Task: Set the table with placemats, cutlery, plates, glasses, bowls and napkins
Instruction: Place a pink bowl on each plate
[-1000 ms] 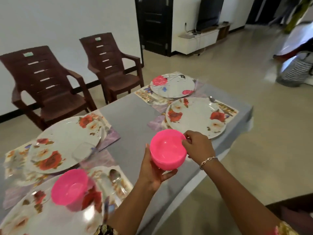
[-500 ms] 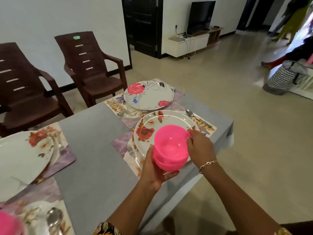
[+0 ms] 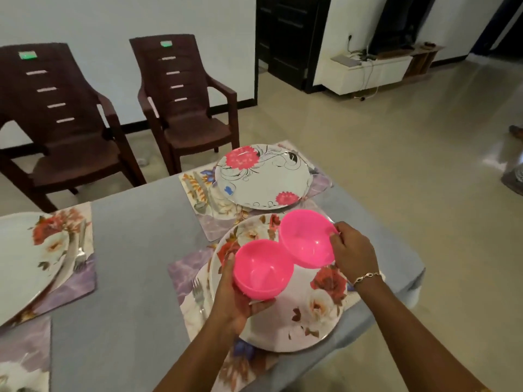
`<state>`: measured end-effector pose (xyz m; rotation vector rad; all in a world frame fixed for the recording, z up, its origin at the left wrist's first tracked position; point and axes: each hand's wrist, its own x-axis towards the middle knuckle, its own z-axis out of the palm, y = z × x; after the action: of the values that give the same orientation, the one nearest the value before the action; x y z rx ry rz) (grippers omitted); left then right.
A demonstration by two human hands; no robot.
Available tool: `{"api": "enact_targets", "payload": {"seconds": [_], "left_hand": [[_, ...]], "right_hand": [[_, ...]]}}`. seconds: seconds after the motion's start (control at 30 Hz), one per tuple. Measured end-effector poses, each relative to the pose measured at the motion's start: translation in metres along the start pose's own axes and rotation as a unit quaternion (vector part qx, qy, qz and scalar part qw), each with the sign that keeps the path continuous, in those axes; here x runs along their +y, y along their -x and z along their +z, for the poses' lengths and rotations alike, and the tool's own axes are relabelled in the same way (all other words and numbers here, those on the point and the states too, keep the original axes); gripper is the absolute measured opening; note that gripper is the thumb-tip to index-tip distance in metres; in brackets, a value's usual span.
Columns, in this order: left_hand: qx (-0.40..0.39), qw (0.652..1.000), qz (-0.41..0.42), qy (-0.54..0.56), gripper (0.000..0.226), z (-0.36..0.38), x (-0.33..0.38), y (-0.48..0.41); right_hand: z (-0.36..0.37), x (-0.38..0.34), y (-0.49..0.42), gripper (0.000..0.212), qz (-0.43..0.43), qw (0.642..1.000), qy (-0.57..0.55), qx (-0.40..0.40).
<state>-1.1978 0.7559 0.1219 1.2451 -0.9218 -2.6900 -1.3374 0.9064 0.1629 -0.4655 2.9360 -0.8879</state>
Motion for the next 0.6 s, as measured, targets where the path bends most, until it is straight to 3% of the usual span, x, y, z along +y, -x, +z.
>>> {"api": "enact_targets", "payload": {"seconds": [0.6], "left_hand": [[0.132,0.969,0.145,0.148,0.038,0.052,0.007,-0.018]], "right_hand": [[0.057,0.04,-0.105,0.028,-0.091,0.967,0.105,-0.214]]}}
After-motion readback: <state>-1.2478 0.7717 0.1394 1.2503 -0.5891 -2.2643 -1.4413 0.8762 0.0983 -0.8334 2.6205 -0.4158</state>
